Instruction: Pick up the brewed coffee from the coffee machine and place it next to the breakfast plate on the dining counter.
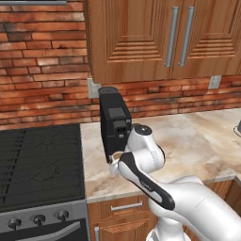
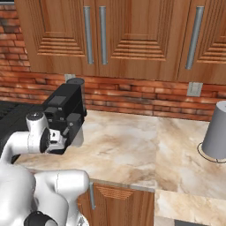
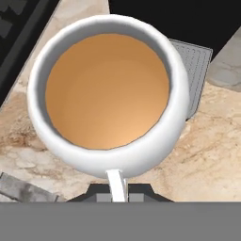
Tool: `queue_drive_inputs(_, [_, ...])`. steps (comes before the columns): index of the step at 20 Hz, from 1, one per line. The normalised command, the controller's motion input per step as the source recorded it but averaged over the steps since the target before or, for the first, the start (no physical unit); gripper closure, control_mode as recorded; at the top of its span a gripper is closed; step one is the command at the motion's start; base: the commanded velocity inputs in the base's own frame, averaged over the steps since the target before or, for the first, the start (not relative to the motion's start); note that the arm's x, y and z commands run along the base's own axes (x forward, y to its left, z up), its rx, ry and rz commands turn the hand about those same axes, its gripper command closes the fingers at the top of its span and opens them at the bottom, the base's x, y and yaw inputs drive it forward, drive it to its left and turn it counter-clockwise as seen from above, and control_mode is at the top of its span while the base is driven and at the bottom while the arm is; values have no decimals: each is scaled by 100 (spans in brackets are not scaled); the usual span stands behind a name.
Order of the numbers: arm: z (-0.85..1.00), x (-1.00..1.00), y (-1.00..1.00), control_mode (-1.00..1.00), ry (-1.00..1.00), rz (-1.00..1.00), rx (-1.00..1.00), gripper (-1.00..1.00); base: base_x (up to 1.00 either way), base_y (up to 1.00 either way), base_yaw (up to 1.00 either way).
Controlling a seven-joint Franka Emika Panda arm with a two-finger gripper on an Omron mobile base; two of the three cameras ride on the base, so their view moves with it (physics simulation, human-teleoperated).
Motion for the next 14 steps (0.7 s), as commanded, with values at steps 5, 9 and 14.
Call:
queue_drive_inputs(5, [29, -24, 2, -100, -10, 2, 0, 100, 0, 0, 0])
queue_drive_inputs(9, [6, -44, 20, -100, 3, 10, 0, 100, 0, 0, 0])
queue_drive_inputs(14, [28, -63, 22, -100, 2, 13, 0, 100, 0, 0, 0])
